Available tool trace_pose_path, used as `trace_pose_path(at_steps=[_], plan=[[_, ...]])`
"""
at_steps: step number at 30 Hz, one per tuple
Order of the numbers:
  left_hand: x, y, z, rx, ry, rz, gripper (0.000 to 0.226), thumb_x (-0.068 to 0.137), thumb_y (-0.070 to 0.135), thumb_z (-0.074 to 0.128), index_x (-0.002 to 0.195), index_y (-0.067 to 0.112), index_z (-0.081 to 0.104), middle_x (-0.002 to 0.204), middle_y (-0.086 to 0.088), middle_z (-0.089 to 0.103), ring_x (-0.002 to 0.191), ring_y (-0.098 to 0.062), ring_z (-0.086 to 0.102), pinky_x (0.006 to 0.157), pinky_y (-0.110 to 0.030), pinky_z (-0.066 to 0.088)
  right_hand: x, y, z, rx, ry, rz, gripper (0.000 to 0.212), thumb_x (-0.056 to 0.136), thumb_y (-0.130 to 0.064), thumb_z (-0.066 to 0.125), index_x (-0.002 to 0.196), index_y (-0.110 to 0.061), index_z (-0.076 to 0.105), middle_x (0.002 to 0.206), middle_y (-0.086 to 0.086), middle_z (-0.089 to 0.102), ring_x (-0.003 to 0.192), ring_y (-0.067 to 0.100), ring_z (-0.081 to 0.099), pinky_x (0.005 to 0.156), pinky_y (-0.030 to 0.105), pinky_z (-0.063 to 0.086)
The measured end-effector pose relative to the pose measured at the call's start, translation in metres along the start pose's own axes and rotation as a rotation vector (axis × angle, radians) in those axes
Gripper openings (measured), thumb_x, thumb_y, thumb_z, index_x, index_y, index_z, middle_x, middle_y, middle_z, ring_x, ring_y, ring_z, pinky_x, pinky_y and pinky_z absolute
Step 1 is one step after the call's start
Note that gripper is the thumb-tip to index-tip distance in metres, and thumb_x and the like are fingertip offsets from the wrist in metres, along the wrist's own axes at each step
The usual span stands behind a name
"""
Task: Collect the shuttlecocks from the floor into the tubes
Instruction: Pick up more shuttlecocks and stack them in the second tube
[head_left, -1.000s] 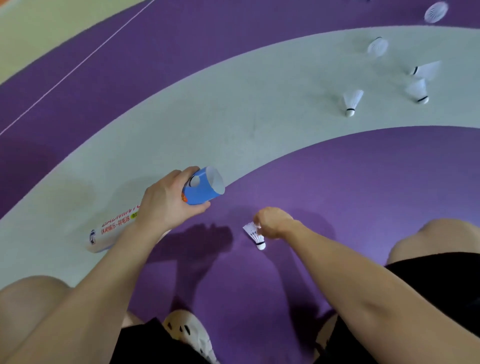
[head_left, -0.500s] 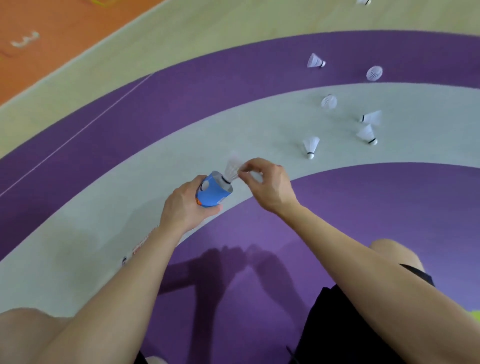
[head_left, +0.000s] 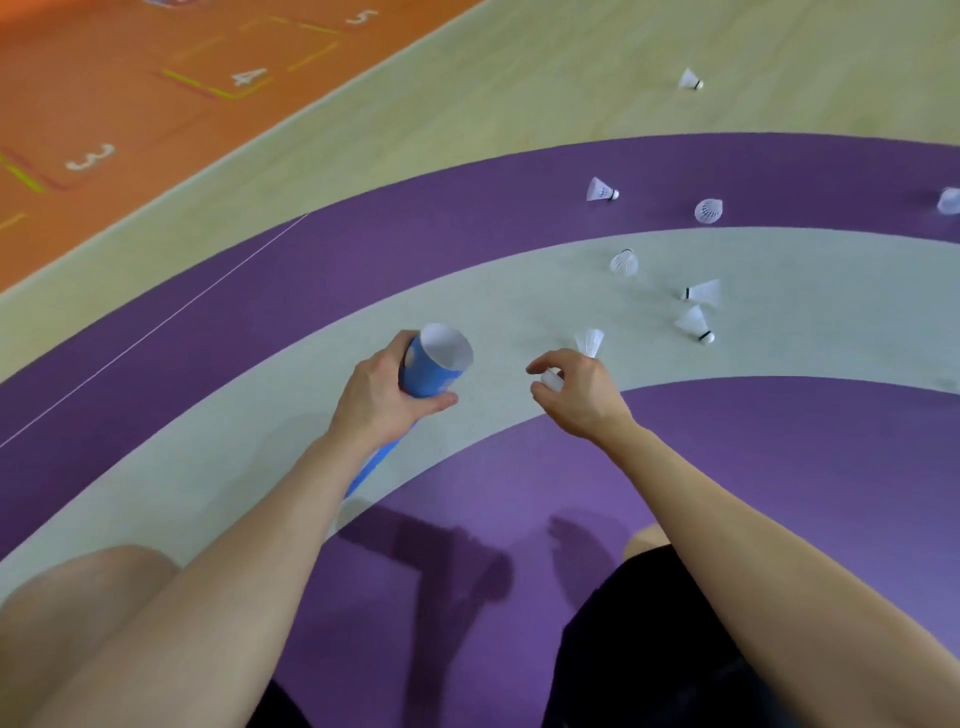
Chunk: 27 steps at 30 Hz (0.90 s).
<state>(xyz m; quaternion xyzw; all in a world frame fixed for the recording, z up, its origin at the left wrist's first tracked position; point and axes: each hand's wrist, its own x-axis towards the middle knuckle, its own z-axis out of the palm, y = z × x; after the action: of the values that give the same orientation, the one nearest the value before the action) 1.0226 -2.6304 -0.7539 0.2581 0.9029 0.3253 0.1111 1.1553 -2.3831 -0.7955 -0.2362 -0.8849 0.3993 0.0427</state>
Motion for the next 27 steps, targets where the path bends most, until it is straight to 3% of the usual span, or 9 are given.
trace_pose_path(at_steps=[7,16,22,27], plan=[[0.071,0.043,0.023,0.032,-0.104,0.078,0.076,0.075,0.048,0.098,0.136,0.038,0.054,0.110,0.015,0.073,0.097,-0.017,0.070,0.079,-0.032,0.053,0.043,0.069,-0.017,-0.122,-0.027,0.179,0.029,0.089,-0.021,0.061,0.114,-0.024,0.075,0.122,0.000,0.072,0.100,0.022,0.066,0.081,0.031,0.052],[0.216,0.058,0.041,0.353,-0.499,0.291,0.075,0.065,0.057,0.094,0.125,0.043,0.052,0.103,0.014,0.071,0.093,-0.020,0.069,0.081,-0.044,0.061,0.128,0.123,0.006,-0.208,0.029,0.378,0.036,0.090,-0.013,0.057,0.123,-0.020,0.071,0.126,0.001,0.068,0.107,0.029,0.066,0.086,0.037,0.057],[0.299,0.059,0.081,0.541,-0.751,0.401,0.079,0.068,0.051,0.096,0.129,0.041,0.048,0.108,0.006,0.066,0.094,-0.026,0.068,0.084,-0.046,0.060,0.185,0.146,0.016,-0.229,0.016,0.491,0.056,0.089,-0.011,0.061,0.144,-0.022,0.057,0.141,0.000,0.061,0.123,0.030,0.062,0.099,0.037,0.052],[0.333,0.052,0.102,0.620,-0.827,0.393,0.083,0.072,0.048,0.097,0.136,0.037,0.044,0.112,0.000,0.063,0.096,-0.031,0.066,0.087,-0.049,0.059,0.208,0.149,0.012,-0.248,0.005,0.526,0.051,0.092,-0.013,0.061,0.142,-0.022,0.058,0.137,-0.001,0.062,0.120,0.032,0.063,0.097,0.039,0.053]])
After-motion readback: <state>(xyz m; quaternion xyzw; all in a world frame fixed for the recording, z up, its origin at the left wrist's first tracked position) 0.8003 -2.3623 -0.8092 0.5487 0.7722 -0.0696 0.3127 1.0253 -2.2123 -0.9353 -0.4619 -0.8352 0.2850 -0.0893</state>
